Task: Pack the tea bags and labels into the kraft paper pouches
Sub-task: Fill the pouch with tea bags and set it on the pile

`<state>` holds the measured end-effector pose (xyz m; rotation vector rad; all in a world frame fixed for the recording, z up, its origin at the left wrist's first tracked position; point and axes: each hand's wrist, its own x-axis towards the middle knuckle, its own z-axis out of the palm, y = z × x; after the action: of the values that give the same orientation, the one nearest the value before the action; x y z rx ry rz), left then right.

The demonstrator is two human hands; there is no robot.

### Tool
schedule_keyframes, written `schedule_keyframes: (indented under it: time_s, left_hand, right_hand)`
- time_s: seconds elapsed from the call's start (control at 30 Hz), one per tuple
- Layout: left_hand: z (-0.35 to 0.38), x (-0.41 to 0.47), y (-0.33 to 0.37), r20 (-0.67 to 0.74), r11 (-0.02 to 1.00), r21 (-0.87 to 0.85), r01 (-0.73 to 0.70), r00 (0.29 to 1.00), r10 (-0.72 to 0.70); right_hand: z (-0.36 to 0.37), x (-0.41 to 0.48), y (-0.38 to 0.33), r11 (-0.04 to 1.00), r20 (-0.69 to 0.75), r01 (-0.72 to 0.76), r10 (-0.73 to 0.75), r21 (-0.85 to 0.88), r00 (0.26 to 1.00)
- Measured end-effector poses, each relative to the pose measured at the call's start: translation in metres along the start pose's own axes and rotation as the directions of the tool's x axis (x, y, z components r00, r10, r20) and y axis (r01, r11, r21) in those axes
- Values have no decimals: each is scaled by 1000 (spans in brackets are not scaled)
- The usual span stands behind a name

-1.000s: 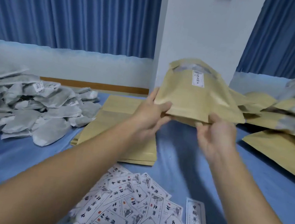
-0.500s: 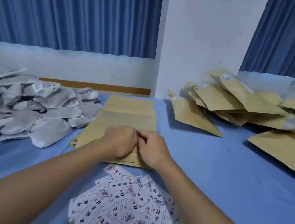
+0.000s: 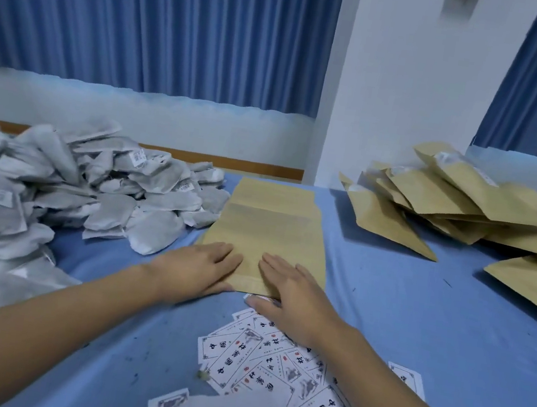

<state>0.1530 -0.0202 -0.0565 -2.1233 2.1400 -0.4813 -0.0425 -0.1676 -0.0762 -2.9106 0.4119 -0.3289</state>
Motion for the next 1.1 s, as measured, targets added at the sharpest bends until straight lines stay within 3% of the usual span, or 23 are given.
schedule_keyframes:
  time_s: [0.2, 0.3, 0.53, 0.67, 0.87, 1.1]
  left_hand:
    - [-6, -5, 13, -95, 997, 68, -24, 995, 30]
    - [-13, -6, 10, -18, 995, -72, 75, 997, -77]
    - [-19, -15, 4, -98, 940, -301, 158, 976, -196]
    - [-12, -20, 12, -65, 901, -409, 148, 980, -190]
    - [-15, -21, 12, 37, 793, -576, 201, 975, -221]
    - [-18, -18, -3, 158, 680, -680, 272, 961, -227]
  right_hand:
    - [-4, 3, -8, 998, -17, -18, 17, -61, 1000]
    - [-12, 3, -11, 998, -36, -17, 15, -58, 999]
    - [-24, -1, -16, 995, -34, -79, 78, -56, 996]
    - [-18, -4, -18, 989, 34, -62, 58, 135, 998]
    - [-15, -1, -13, 965, -13, -56, 62, 256, 998]
    - [-17, 1, -8, 881, 45, -118, 109, 459, 993]
